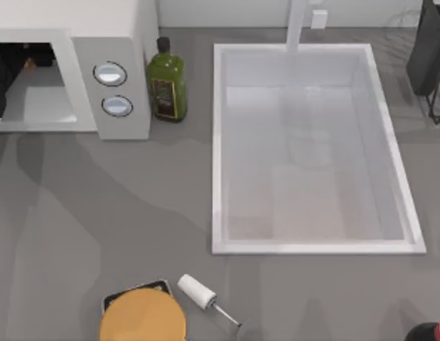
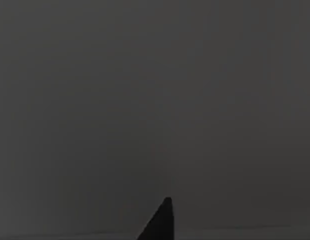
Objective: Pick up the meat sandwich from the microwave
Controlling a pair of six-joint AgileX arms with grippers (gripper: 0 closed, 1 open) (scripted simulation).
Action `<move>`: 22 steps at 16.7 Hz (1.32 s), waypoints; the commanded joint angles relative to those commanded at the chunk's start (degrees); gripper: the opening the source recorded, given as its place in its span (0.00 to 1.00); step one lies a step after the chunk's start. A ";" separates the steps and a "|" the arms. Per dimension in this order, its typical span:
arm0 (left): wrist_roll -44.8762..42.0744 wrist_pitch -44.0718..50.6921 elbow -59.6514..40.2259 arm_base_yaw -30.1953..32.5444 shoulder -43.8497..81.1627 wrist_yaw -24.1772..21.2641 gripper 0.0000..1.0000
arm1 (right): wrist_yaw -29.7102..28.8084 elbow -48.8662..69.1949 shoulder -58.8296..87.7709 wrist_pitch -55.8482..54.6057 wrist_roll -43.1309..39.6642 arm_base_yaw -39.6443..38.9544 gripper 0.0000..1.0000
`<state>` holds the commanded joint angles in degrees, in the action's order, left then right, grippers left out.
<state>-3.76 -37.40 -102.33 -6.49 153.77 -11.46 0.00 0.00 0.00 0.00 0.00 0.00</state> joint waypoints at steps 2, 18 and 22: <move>0.13 -0.01 1.94 1.07 -1.97 0.18 0.00 | 0.00 0.00 0.00 0.00 0.00 0.00 1.00; 11.98 14.48 49.97 32.96 -57.40 34.37 0.00 | 0.00 0.00 0.00 0.00 0.00 0.00 1.00; 12.22 14.94 50.59 33.51 -57.94 35.01 0.00 | 0.00 0.00 0.00 0.00 0.00 0.00 1.00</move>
<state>8.46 -22.46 -51.74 27.02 95.83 23.55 0.00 0.00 0.00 0.00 0.00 0.00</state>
